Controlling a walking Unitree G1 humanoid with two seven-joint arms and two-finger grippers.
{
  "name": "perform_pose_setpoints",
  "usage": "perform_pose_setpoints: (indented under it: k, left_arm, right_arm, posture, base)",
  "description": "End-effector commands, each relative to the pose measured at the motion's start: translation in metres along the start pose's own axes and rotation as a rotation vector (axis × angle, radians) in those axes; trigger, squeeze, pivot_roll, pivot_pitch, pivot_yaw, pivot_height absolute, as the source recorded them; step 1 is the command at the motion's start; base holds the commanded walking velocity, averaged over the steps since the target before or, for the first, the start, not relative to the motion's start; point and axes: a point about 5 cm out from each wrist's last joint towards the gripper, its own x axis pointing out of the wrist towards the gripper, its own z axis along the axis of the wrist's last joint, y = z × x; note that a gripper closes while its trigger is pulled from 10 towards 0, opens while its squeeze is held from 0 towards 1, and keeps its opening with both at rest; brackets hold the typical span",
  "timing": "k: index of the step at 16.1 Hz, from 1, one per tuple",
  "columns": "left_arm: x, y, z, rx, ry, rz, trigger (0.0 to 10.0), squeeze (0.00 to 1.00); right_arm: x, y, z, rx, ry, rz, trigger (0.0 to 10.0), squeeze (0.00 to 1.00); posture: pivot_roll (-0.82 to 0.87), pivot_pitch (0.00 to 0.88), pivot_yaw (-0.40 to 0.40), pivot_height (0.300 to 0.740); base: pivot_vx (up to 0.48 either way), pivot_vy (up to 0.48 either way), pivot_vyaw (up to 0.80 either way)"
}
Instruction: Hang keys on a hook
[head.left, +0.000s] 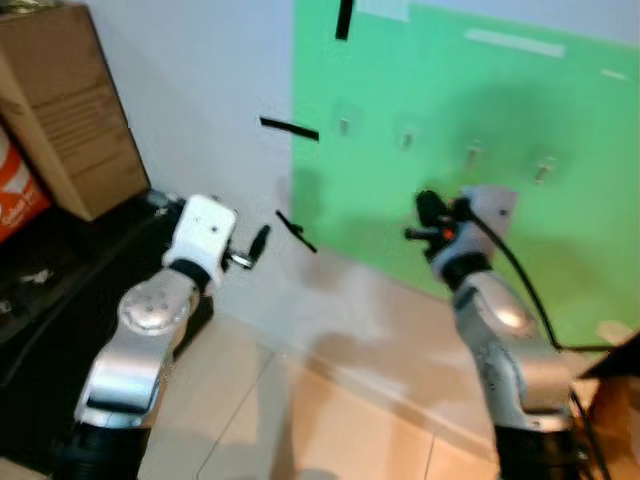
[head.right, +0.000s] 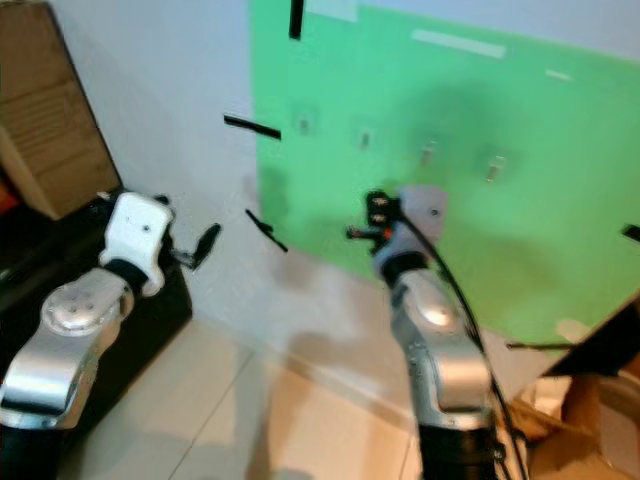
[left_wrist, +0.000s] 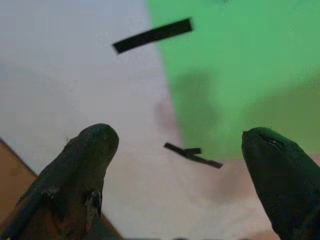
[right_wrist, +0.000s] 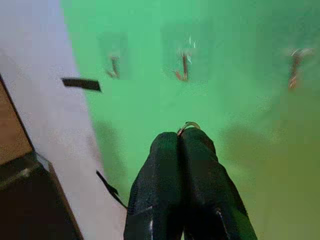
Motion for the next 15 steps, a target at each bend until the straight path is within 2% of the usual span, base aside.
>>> perform_pose_setpoints:
  k: [1, 4, 8, 15]
  left_arm:
    - [0.000, 0.005, 0.001, 0.017, 0.003, 0.006, 10.0, 0.10]
    - [0.000, 0.006, 0.001, 0.025, 0.002, 0.004, 10.0, 0.09]
    - [0.000, 0.006, 0.003, 0.039, -0.002, -0.002, 10.0, 0.09]
    - [0.001, 0.002, 0.004, 0.038, -0.006, -0.014, 10.0, 0.09]
  right_arm:
    - [0.002, 0.008, 0.001, 0.022, -0.001, 0.040, 10.0, 0.00]
    - [0.003, 0.010, 0.000, 0.023, 0.005, 0.046, 10.0, 0.00]
    - [0.004, 0.011, 0.001, 0.020, 0.008, 0.049, 10.0, 0.00]
    - [0.003, 0.024, 0.006, 0.012, 0.001, 0.165, 10.0, 0.00]
  posture:
    - [0.03, 0.000, -0.024, 0.740]
    - [0.04, 0.000, -0.026, 0.740]
    - [0.04, 0.000, -0.025, 0.740]
    - [0.03, 0.000, -0.022, 0.740]
  base:
    - [0.337, 0.000, 0.80]
    - [0.342, 0.000, 0.80]
    - [0.329, 0.000, 0.00]
    - [0.315, 0.000, 0.00]
